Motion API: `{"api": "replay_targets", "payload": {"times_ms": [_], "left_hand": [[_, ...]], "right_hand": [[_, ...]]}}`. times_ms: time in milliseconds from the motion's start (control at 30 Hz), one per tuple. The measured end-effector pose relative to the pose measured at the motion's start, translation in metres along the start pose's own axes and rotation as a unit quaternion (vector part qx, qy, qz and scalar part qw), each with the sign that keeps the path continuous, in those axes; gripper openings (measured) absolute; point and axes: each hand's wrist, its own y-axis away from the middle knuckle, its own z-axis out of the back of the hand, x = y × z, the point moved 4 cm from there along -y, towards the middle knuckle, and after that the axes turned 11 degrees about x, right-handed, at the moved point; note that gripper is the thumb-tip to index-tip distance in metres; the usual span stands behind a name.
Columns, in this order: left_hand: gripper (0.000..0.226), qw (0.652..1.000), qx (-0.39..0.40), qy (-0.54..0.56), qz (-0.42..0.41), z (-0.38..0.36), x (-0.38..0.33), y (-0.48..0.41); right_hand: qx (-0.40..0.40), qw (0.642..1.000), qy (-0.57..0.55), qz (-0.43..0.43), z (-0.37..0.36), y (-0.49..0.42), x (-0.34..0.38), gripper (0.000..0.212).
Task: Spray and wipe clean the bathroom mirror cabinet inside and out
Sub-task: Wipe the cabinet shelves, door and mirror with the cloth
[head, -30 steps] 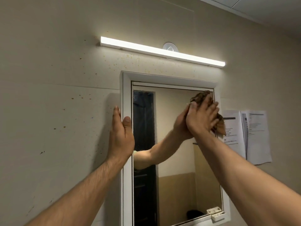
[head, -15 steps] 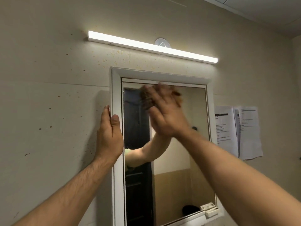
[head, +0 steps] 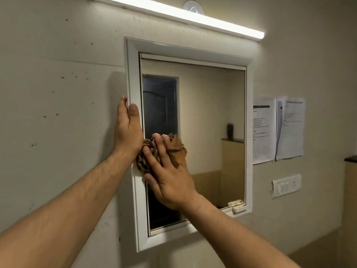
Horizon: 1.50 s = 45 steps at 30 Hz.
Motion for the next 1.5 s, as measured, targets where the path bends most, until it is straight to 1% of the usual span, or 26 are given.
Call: {"api": "replay_targets", "payload": {"times_ms": [100,167,233,267,333,367,400,467,500,567,633,700,767,833,867,933,1067,1133,1167,1200,1233,1300,1367,1400,1433,1500], "left_hand": [[0.058,1.0,0.017,-0.003,0.01,-0.002,0.008,0.015],[0.058,0.999,0.028,-0.007,0.019,-0.002,0.017,0.031],[0.056,0.999,0.037,-0.027,0.018,-0.002,0.025,0.05],[0.056,0.998,0.044,-0.04,0.016,-0.003,0.028,0.057],[0.057,0.997,0.052,-0.056,0.029,-0.006,0.035,0.078],[0.057,0.997,0.048,-0.057,0.034,-0.007,0.038,0.086],[0.058,0.997,0.039,-0.055,0.037,-0.009,0.039,0.091],[0.058,0.998,0.027,-0.043,0.043,-0.011,0.04,0.094],[0.058,0.998,0.029,-0.038,0.047,-0.012,0.041,0.093],[0.059,0.997,0.042,-0.036,0.057,-0.011,0.045,0.093],[0.06,0.996,0.059,-0.026,0.066,-0.01,0.05,0.095],[0.06,0.995,0.074,-0.025,0.066,-0.008,0.054,0.097],[0.059,0.994,0.08,-0.03,0.065,-0.007,0.054,0.102],[0.058,0.993,0.076,-0.044,0.077,-0.007,0.055,0.108],[0.058,0.992,0.072,-0.052,0.086,-0.008,0.054,0.112],[0.056,0.991,0.063,-0.058,0.102,-0.009,0.053,0.118],[0.056,0.988,0.061,-0.066,0.129,-0.009,0.05,0.133],[0.057,0.986,0.063,-0.058,0.143,-0.01,0.051,0.139],[0.058,0.986,0.065,-0.051,0.147,-0.011,0.051,0.14],[0.059,0.985,0.068,-0.042,0.151,-0.012,0.052,0.141],[0.06,0.985,0.073,-0.035,0.154,-0.012,0.052,0.142],[0.062,0.984,0.088,-0.02,0.155,-0.012,0.053,0.144],[0.063,0.984,0.094,-0.019,0.151,-0.011,0.054,0.149],[0.062,0.985,0.094,-0.026,0.145,-0.01,0.054,0.152],[0.061,0.985,0.096,-0.034,0.139,-0.009,0.053,0.155],[0.055,0.986,0.099,-0.044,0.129,-0.006,0.052,0.161]], "right_hand": [[0.003,0.999,0.006,0.054,-0.006,0.021,-0.017,0.065],[0.009,1.0,-0.013,0.007,-0.006,0.037,-0.046,0.068],[-0.014,0.982,-0.099,-0.162,-0.006,0.064,-0.082,0.074],[-0.039,0.949,-0.15,-0.275,-0.006,0.079,-0.102,0.075],[-0.084,0.859,-0.201,-0.464,-0.009,0.113,-0.123,0.076],[-0.095,0.828,-0.206,-0.513,-0.013,0.122,-0.124,0.078],[-0.097,0.813,-0.211,-0.534,-0.016,0.123,-0.116,0.08],[-0.093,0.816,-0.211,-0.53,-0.026,0.116,-0.083,0.081],[-0.082,0.834,-0.202,-0.507,-0.033,0.112,-0.06,0.081],[-0.049,0.89,-0.183,-0.414,-0.052,0.112,-0.004,0.077],[-0.006,0.944,-0.165,-0.285,-0.076,0.127,0.052,0.072],[0.045,0.97,-0.14,-0.193,-0.094,0.149,0.076,0.068],[0.077,0.984,-0.099,-0.13,-0.095,0.163,0.061,0.068],[0.097,0.988,-0.068,-0.103,-0.09,0.172,0.038,0.07],[0.098,0.985,-0.07,-0.12,-0.086,0.178,0.025,0.071],[0.076,0.97,-0.098,-0.208,-0.078,0.193,0.0,0.073],[0.042,0.891,-0.157,-0.425,-0.07,0.209,-0.026,0.073],[0.033,0.85,-0.194,-0.489,-0.071,0.198,-0.015,0.072],[0.031,0.84,-0.205,-0.502,-0.072,0.19,-0.004,0.071],[0.033,0.845,-0.204,-0.493,-0.072,0.184,0.011,0.07],[0.038,0.865,-0.197,-0.461,-0.072,0.179,0.029,0.071],[0.056,0.918,-0.189,-0.344,-0.072,0.174,0.066,0.078],[0.085,0.955,-0.191,-0.211,-0.073,0.181,0.092,0.078],[0.088,0.963,-0.197,-0.163,-0.072,0.184,0.096,0.073],[0.083,0.959,-0.227,-0.151,-0.068,0.185,0.094,0.065],[0.059,0.922,-0.325,-0.201,-0.053,0.178,0.077,0.05]]}}
